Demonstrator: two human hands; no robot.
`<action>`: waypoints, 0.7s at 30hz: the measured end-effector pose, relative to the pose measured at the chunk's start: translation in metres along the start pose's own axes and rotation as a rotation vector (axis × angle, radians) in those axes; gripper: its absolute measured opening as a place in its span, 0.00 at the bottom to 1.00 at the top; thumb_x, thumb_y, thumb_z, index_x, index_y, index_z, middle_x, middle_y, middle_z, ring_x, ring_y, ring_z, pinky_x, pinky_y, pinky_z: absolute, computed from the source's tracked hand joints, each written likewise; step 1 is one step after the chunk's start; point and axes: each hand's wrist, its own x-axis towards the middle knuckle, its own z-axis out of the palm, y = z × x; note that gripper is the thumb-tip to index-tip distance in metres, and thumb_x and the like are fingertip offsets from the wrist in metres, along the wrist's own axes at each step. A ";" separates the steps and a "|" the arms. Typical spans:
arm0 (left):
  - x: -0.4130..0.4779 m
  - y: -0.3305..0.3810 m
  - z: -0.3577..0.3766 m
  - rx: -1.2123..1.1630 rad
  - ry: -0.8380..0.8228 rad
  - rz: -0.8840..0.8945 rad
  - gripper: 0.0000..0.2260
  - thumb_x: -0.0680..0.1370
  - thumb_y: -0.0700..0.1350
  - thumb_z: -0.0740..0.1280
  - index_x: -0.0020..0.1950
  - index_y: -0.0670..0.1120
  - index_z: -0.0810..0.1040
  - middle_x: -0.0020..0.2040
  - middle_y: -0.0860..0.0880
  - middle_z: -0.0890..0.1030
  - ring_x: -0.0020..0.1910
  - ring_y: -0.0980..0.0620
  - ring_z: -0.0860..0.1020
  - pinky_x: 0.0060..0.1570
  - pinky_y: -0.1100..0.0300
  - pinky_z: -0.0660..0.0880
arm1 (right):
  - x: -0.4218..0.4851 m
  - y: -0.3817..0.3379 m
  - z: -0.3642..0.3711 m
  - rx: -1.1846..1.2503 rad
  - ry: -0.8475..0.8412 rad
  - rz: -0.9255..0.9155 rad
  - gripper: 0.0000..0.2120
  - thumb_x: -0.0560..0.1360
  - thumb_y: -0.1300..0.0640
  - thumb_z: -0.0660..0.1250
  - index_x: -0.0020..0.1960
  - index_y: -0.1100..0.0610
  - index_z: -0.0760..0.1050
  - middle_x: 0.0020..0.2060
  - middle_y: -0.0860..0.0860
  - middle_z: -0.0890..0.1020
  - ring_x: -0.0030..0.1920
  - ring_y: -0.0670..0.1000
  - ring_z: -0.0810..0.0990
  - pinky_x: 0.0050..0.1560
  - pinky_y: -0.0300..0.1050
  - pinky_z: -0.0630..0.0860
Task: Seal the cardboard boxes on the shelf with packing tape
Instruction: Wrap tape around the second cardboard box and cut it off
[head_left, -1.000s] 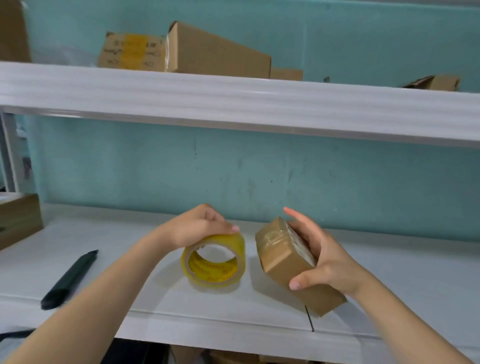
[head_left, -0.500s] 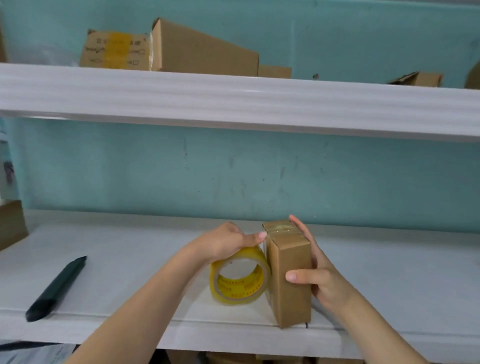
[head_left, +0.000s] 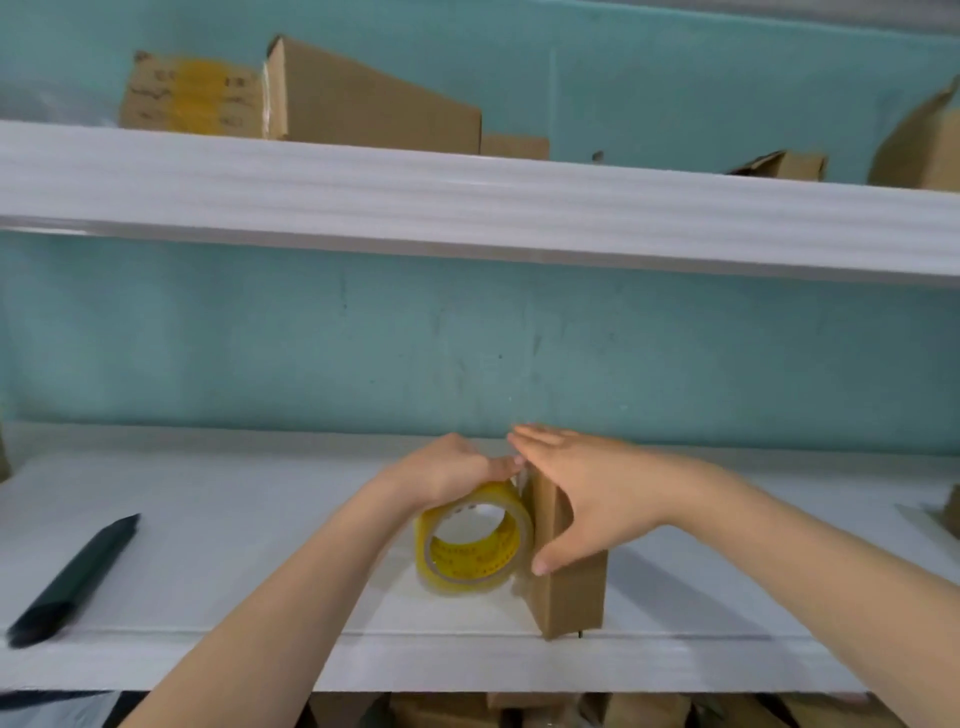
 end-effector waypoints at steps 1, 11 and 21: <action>-0.001 0.001 -0.001 -0.040 -0.003 0.007 0.24 0.71 0.63 0.67 0.24 0.48 0.70 0.20 0.53 0.71 0.20 0.55 0.69 0.27 0.62 0.66 | 0.003 -0.002 0.000 -0.014 -0.011 0.011 0.54 0.63 0.36 0.72 0.75 0.60 0.49 0.76 0.55 0.54 0.75 0.53 0.53 0.72 0.37 0.50; -0.033 -0.052 -0.006 -0.964 -0.475 0.165 0.17 0.65 0.53 0.74 0.39 0.38 0.81 0.27 0.40 0.80 0.31 0.44 0.81 0.39 0.57 0.78 | -0.002 0.027 0.015 0.345 0.175 -0.002 0.59 0.51 0.49 0.83 0.73 0.40 0.51 0.68 0.43 0.64 0.66 0.37 0.62 0.58 0.21 0.55; -0.028 -0.058 -0.048 0.008 -0.054 0.014 0.29 0.66 0.69 0.67 0.21 0.46 0.67 0.18 0.48 0.68 0.17 0.50 0.67 0.21 0.68 0.65 | -0.011 0.036 0.058 0.843 0.537 0.038 0.44 0.45 0.45 0.82 0.59 0.29 0.69 0.59 0.40 0.75 0.57 0.37 0.74 0.57 0.29 0.70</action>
